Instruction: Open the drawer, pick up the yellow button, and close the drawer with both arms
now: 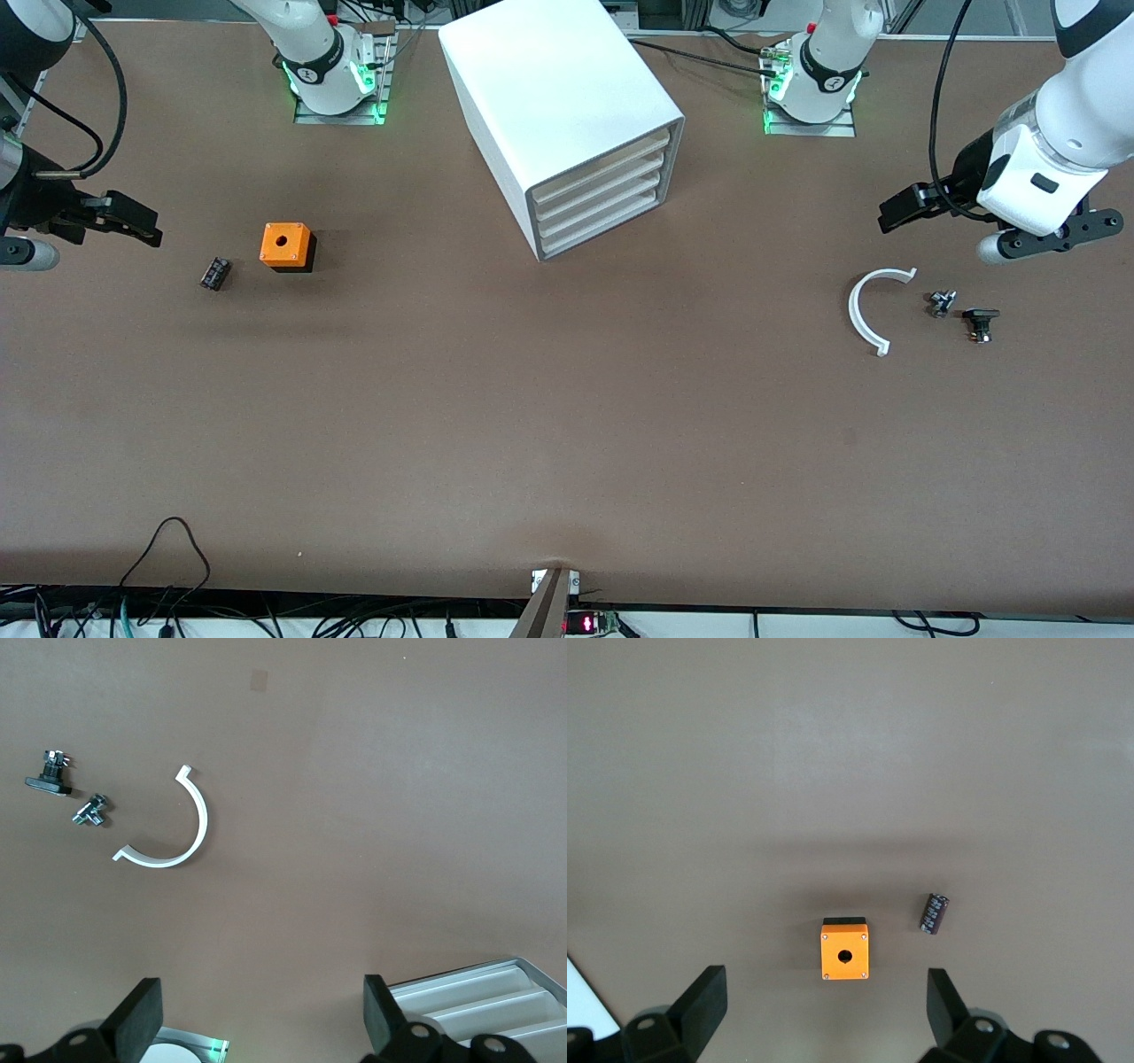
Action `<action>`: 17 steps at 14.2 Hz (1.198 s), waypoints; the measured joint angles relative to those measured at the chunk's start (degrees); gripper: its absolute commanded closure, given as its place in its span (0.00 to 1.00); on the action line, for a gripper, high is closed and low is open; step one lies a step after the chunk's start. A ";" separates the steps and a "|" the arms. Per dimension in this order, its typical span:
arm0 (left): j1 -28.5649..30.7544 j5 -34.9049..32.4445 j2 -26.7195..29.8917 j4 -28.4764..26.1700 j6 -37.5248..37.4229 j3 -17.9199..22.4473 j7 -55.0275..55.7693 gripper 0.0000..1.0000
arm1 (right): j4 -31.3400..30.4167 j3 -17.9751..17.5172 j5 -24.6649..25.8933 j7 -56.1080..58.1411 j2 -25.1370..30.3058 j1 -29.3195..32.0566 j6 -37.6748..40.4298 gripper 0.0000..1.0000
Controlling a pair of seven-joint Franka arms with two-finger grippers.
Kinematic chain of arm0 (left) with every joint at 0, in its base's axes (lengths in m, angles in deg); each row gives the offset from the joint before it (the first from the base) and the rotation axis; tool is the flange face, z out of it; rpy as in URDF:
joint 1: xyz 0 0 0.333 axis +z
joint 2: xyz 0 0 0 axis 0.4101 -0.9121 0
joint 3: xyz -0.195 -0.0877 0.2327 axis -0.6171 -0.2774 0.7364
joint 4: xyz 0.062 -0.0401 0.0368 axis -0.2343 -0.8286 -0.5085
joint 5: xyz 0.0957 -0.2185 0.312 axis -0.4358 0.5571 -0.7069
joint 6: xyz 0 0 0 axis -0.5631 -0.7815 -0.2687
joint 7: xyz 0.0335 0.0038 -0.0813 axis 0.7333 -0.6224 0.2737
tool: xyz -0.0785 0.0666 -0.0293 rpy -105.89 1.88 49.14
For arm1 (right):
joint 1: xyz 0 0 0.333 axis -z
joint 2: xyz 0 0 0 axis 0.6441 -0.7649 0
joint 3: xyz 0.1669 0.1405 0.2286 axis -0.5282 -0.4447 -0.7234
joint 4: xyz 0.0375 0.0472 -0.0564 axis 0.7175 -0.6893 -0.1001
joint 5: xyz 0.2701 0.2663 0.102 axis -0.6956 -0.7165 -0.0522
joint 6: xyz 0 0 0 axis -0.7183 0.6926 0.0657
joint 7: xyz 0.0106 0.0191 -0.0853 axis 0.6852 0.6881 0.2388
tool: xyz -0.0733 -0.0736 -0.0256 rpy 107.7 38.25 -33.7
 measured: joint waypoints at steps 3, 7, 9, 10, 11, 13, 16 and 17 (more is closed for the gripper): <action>0.01 0.00 -0.01 0.38 0.06 0.00 -0.04 0.00 | -0.01 -0.06 0.00 0.00 0.00 0.00 0.00 0.00; 0.00 0.00 -0.02 1.13 0.02 -0.06 -0.04 0.00 | -0.01 -0.09 0.00 0.00 0.00 -0.02 0.00 0.00; 0.00 0.00 -0.04 1.16 -0.21 -0.06 -0.04 0.00 | -0.01 -0.12 0.00 0.00 0.00 -0.03 0.00 0.00; 0.01 0.00 -0.06 1.16 -0.73 -0.06 -0.04 0.00 | -0.01 -0.12 0.00 0.00 0.00 -0.04 0.00 0.00; 0.02 0.00 -0.07 1.16 -1.21 -0.05 -0.04 0.00 | -0.01 -0.13 0.00 0.00 0.00 -0.04 0.00 0.00; 0.04 0.00 -0.10 1.16 -1.51 -0.05 -0.04 0.00 | -0.01 -0.13 0.00 -0.01 0.00 -0.04 0.00 0.00; 0.08 0.00 -0.15 1.16 -1.61 -0.03 -0.04 0.00 | -0.01 -0.15 0.00 0.00 0.00 -0.05 0.00 0.00; 0.09 0.00 -0.16 1.16 -1.62 -0.03 -0.04 0.00 | -0.02 -0.17 0.00 0.00 0.00 -0.07 0.00 0.00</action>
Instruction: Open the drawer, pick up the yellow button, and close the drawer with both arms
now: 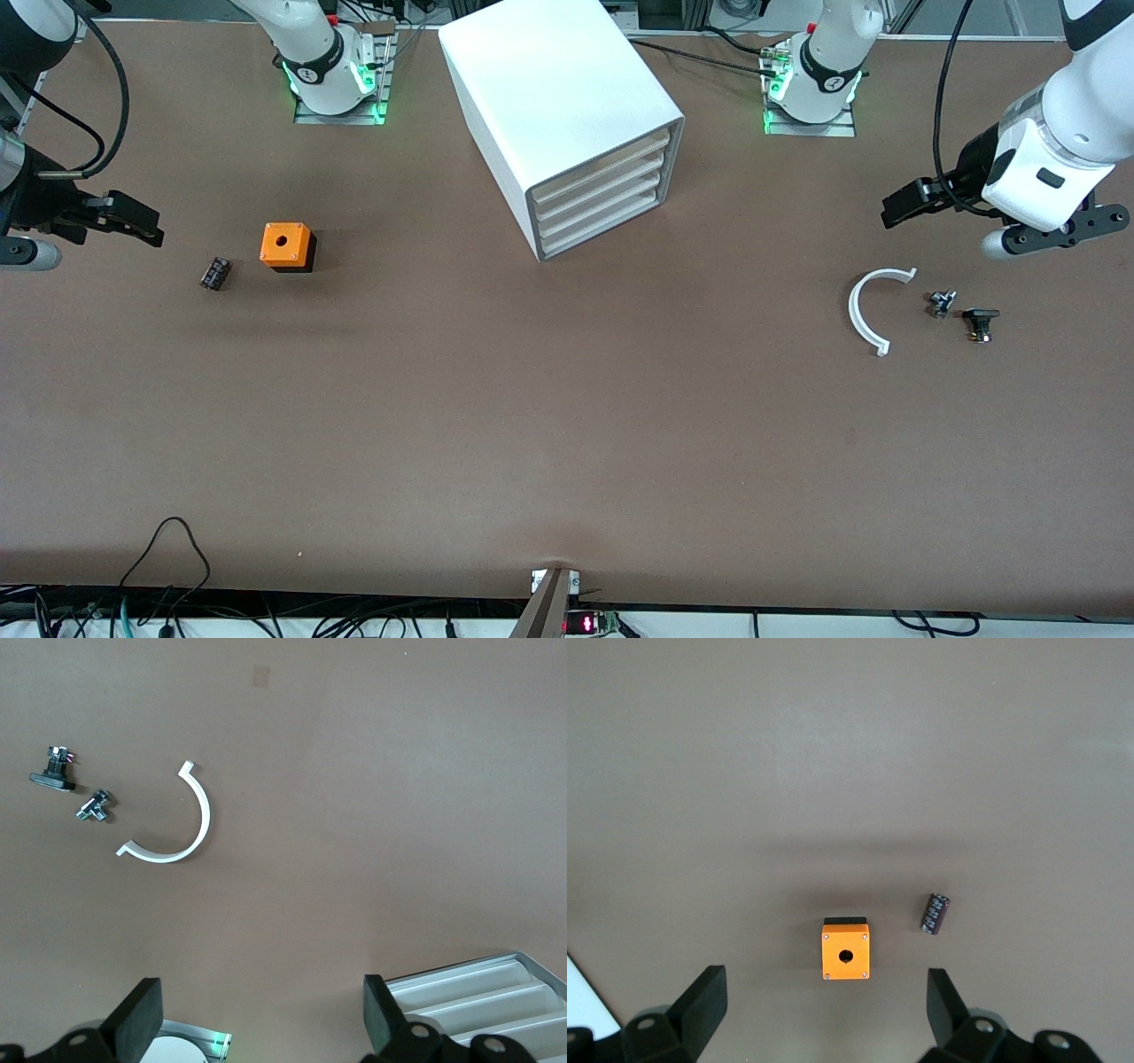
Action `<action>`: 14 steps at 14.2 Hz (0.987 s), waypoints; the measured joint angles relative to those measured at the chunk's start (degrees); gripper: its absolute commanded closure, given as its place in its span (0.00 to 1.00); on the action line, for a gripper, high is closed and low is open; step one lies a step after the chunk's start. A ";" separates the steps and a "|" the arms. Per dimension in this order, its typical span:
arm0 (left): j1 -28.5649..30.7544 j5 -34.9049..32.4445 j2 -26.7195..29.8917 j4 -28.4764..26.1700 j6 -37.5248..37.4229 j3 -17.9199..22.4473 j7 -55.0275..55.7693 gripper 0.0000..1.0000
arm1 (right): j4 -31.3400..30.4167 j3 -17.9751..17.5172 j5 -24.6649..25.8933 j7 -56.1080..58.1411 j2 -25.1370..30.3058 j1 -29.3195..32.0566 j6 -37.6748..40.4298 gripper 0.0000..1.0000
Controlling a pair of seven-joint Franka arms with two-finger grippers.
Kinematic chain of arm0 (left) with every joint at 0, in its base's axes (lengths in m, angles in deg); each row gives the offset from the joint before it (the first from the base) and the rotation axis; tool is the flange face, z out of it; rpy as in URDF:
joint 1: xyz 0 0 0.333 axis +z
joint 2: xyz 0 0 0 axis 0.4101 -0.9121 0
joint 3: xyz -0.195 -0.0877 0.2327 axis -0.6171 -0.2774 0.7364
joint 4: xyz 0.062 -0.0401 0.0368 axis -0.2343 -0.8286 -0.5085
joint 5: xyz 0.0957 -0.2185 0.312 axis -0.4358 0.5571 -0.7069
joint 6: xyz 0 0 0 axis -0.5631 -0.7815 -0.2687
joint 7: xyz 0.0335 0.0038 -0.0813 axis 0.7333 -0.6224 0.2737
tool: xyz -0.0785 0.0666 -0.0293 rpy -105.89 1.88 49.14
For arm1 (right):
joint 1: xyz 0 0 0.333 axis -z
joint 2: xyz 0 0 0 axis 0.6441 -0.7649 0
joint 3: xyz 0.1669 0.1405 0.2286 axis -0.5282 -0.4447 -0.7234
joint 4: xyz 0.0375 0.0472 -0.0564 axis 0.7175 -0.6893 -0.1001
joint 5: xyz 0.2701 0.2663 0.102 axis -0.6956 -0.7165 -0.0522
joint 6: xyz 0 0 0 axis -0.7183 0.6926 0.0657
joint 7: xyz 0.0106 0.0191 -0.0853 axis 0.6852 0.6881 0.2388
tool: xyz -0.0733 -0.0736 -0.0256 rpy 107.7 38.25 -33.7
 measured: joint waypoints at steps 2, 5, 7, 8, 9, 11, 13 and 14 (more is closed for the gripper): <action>0.00 0.00 0.00 0.01 0.00 0.00 0.00 0.00 | -0.02 -0.04 0.00 0.01 0.00 -0.04 0.00 0.00; -0.14 0.00 -0.01 0.17 0.00 -0.06 -0.03 0.00 | -0.03 -0.17 0.18 0.06 0.00 -0.16 0.00 0.00; -0.28 0.00 -0.01 0.44 -0.01 -0.27 -0.03 0.00 | -0.05 -0.34 0.26 0.07 0.00 -0.25 0.00 0.00; -0.34 0.00 -0.01 0.57 -0.01 -0.34 -0.03 0.00 | -0.05 -0.47 0.26 0.11 0.00 -0.25 -0.01 0.00; -0.38 0.00 0.00 0.65 -0.01 -0.41 -0.03 0.00 | -0.05 -0.57 0.26 0.29 0.00 -0.27 -0.07 0.00; -0.45 0.00 -0.01 0.67 -0.03 -0.55 -0.05 0.00 | -0.05 -0.79 0.26 0.63 0.00 -0.28 -0.21 0.00; -0.47 0.00 -0.01 0.67 -0.03 -0.88 -0.05 0.00 | -0.05 -1.00 0.26 0.65 0.00 -0.29 -0.43 0.00; -0.47 0.00 -0.01 0.67 -0.04 -1.00 -0.05 0.00 | -0.05 -1.01 0.26 0.65 0.00 -0.29 -0.56 0.00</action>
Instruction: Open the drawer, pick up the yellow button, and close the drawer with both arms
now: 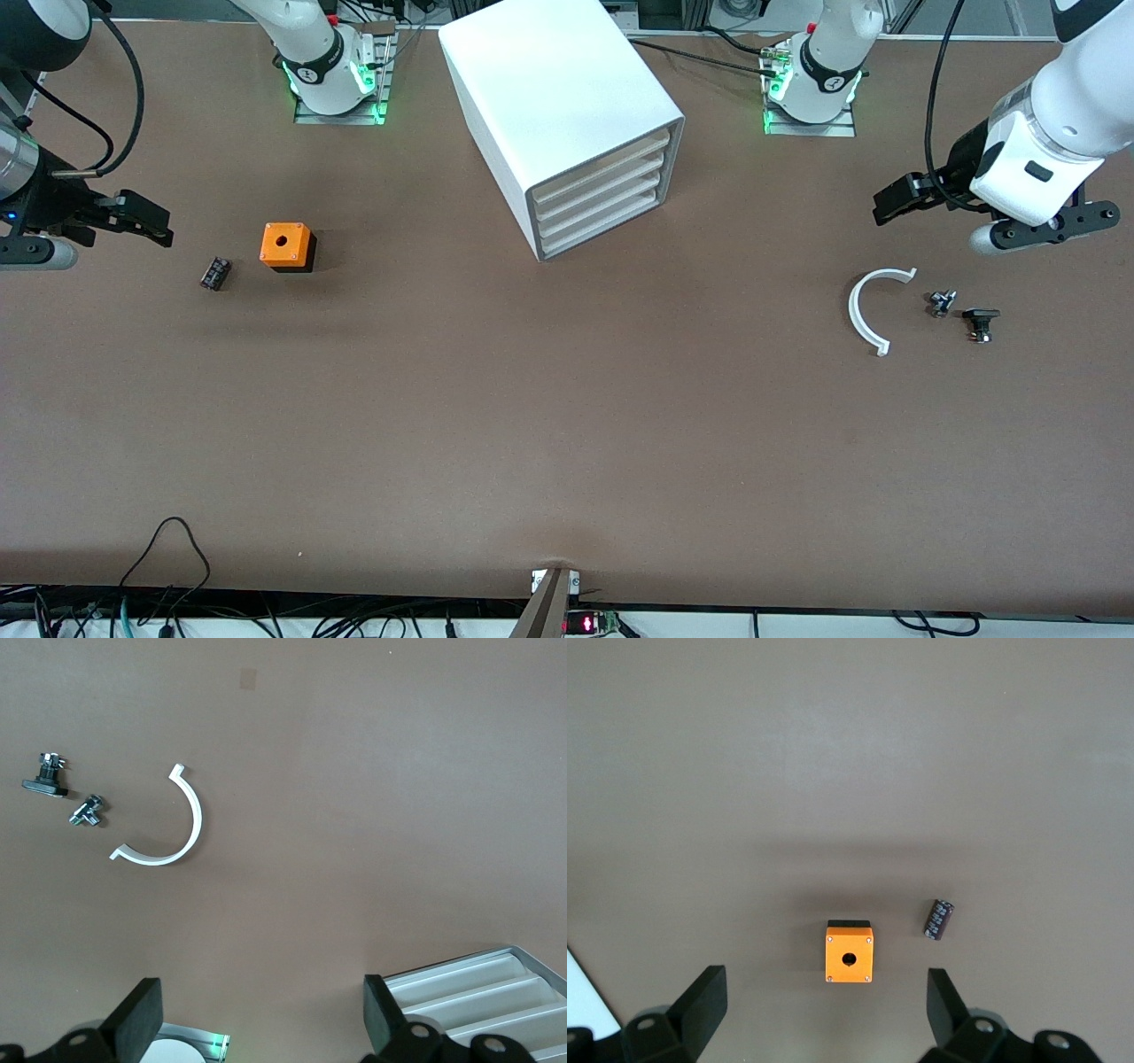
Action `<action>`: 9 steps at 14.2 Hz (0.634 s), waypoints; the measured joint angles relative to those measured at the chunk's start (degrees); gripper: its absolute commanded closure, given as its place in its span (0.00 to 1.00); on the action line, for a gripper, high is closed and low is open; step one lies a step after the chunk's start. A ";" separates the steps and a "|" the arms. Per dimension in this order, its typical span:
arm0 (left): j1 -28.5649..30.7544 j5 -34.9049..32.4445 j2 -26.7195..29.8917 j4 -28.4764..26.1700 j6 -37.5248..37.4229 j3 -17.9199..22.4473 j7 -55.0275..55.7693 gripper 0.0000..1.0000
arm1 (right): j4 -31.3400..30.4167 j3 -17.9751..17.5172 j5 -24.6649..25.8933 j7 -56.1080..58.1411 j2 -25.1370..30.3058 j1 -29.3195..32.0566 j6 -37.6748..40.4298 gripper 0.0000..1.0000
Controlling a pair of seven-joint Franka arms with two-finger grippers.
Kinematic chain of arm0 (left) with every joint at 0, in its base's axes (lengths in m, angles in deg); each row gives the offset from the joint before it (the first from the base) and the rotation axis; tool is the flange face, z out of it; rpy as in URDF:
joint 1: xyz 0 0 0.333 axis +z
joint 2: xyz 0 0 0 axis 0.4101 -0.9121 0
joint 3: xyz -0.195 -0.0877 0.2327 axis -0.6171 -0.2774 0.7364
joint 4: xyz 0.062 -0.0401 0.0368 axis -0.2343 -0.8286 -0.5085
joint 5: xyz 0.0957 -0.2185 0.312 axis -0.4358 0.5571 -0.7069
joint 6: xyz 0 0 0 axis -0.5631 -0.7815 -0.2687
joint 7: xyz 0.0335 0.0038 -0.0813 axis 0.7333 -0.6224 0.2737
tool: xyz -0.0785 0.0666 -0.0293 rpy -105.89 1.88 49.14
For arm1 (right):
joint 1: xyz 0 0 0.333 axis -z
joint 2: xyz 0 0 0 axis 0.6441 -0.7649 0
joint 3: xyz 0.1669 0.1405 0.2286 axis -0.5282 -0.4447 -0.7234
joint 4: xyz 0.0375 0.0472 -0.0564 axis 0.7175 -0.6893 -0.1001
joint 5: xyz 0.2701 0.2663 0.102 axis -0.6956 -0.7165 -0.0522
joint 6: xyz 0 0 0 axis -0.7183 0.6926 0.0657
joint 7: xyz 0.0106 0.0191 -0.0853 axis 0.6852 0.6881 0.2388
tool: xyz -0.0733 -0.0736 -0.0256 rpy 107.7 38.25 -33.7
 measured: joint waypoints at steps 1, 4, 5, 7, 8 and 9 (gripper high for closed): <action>0.00 0.00 0.00 0.00 0.00 -0.02 0.00 0.00 | 0.00 0.00 0.00 0.00 -0.01 0.00 -0.05 0.00; 0.07 0.00 -0.06 0.00 -0.02 0.01 -0.02 0.00 | 0.00 0.00 0.00 -0.04 -0.09 0.00 -0.10 0.00; -0.08 0.00 -0.33 -0.06 -0.18 -0.02 -0.06 0.00 | 0.00 0.00 0.00 -0.04 -0.09 0.00 -0.11 0.00; -1.52 0.00 -2.49 -0.66 -0.84 -0.03 -0.08 0.00 | 0.00 0.01 0.00 -0.06 -0.10 0.01 -0.14 0.00; -2.34 0.00 -4.23 -0.93 -0.84 -0.03 -0.08 0.00 | -0.01 0.01 0.00 -0.08 -0.10 0.01 -0.15 0.00; -2.91 0.00 -5.92 -0.97 -0.81 -0.04 -0.14 0.00 | -0.01 0.02 0.00 -0.09 -0.11 0.02 -0.16 0.00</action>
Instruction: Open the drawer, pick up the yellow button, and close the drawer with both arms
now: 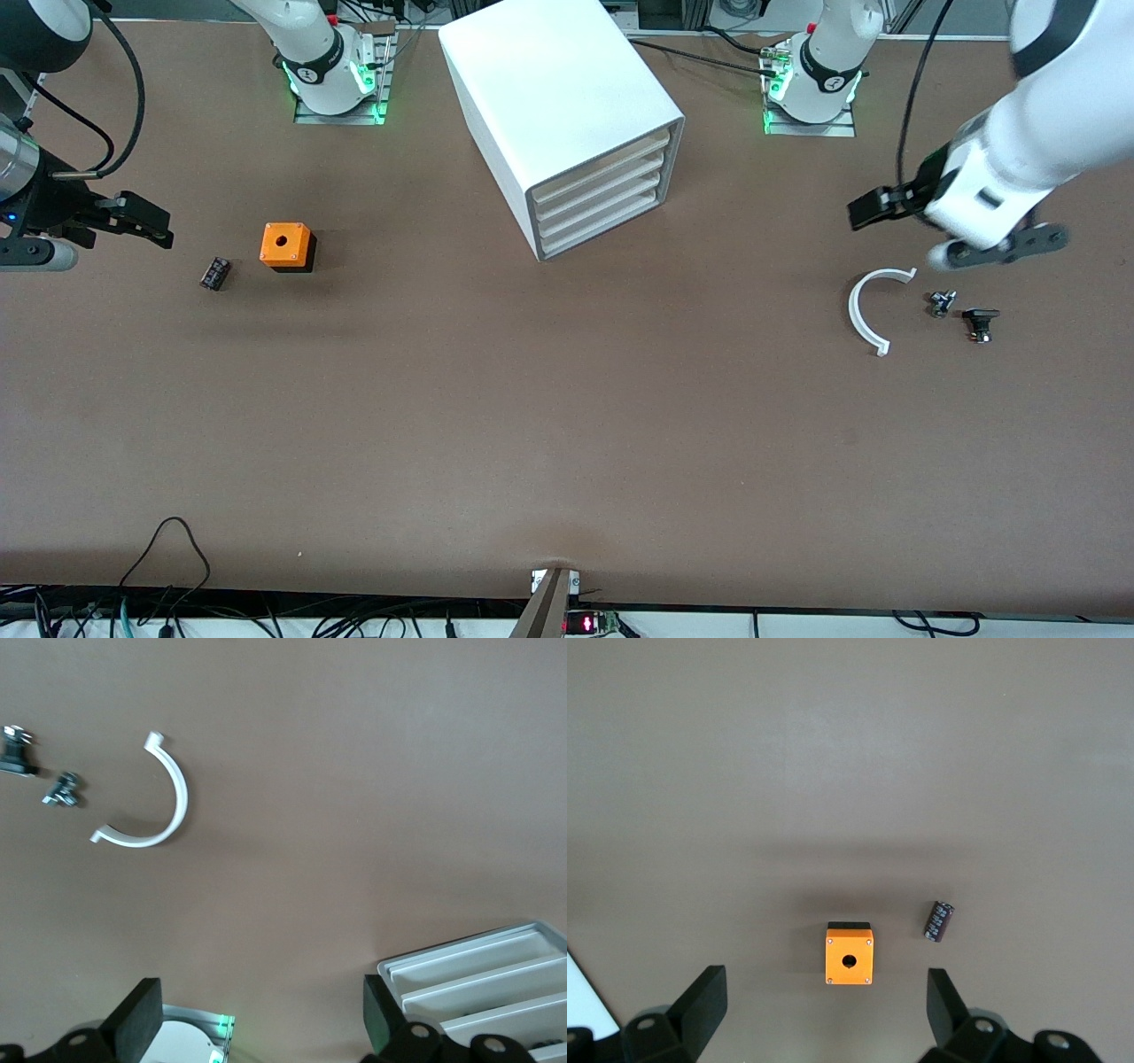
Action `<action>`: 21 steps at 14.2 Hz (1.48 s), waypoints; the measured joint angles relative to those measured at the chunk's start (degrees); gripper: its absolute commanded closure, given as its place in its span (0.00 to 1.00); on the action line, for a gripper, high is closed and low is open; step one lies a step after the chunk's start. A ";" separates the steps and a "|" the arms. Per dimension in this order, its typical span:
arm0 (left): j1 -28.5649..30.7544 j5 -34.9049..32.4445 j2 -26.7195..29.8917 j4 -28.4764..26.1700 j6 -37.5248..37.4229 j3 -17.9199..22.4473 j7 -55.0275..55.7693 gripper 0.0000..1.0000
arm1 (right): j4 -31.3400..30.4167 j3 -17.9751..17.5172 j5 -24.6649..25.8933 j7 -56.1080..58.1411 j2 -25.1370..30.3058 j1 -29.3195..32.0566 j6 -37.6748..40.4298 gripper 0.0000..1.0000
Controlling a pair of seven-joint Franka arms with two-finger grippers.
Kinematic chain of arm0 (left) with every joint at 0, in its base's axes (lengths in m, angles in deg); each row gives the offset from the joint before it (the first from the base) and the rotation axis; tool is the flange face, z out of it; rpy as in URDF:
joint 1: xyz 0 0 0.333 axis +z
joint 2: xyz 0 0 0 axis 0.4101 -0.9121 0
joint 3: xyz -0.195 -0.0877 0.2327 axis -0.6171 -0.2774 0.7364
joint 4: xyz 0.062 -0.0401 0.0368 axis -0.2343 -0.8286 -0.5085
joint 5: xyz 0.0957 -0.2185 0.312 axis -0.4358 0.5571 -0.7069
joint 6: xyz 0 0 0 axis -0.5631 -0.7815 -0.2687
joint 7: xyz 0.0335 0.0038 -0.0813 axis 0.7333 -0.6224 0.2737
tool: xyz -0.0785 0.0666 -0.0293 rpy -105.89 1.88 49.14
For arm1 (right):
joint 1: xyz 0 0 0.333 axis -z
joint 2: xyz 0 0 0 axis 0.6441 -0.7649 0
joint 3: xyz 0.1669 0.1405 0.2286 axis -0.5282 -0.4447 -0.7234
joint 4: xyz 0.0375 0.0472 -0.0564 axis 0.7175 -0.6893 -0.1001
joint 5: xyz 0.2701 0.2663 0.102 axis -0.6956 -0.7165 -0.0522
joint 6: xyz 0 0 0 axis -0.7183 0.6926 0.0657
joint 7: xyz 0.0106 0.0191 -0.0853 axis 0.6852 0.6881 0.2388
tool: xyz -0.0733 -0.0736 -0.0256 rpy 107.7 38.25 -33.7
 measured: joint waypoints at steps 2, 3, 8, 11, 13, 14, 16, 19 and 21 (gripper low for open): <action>-0.40 1.12 -2.35 -0.42 -0.04 0.03 -1.34 0.00 | 0.00 0.06 0.00 0.00 -0.01 0.02 -0.01 0.00; -0.43 3.61 -2.89 -1.52 -0.12 0.07 -2.13 0.00 | 0.00 0.06 0.00 0.00 -0.04 0.02 -0.01 0.00; -1.45 20.61 -3.77 -14.93 3.37 -0.18 -5.64 0.00 | -0.01 0.05 0.00 0.00 -0.99 0.02 0.00 0.00; -1.49 28.08 -4.48 -21.63 4.62 -0.21 -14.19 0.00 | 0.00 0.05 0.00 0.00 -1.46 0.02 0.03 0.00; -1.58 31.66 -4.57 -24.60 4.63 -0.76 -21.38 0.00 | -0.02 0.02 0.00 0.08 -1.88 0.00 0.04 0.00; -1.68 33.62 -4.57 -25.93 4.72 -1.56 -24.37 0.00 | -0.03 -0.09 0.00 0.24 -2.29 -0.03 0.06 0.00; -1.96 37.40 -4.57 -28.62 6.47 -3.64 -27.27 0.00 | -0.05 -0.75 0.00 0.39 -3.54 -0.49 0.06 0.00; -2.25 43.57 -4.58 -31.88 9.00 -7.31 -30.57 0.01 | -0.05 -1.19 0.00 0.08 -4.89 -2.24 0.02 0.00; -2.36 44.92 -4.57 -32.70 11.28 -9.95 -32.13 0.04 | -0.05 -1.19 0.00 0.04 -5.24 -2.38 -0.02 0.00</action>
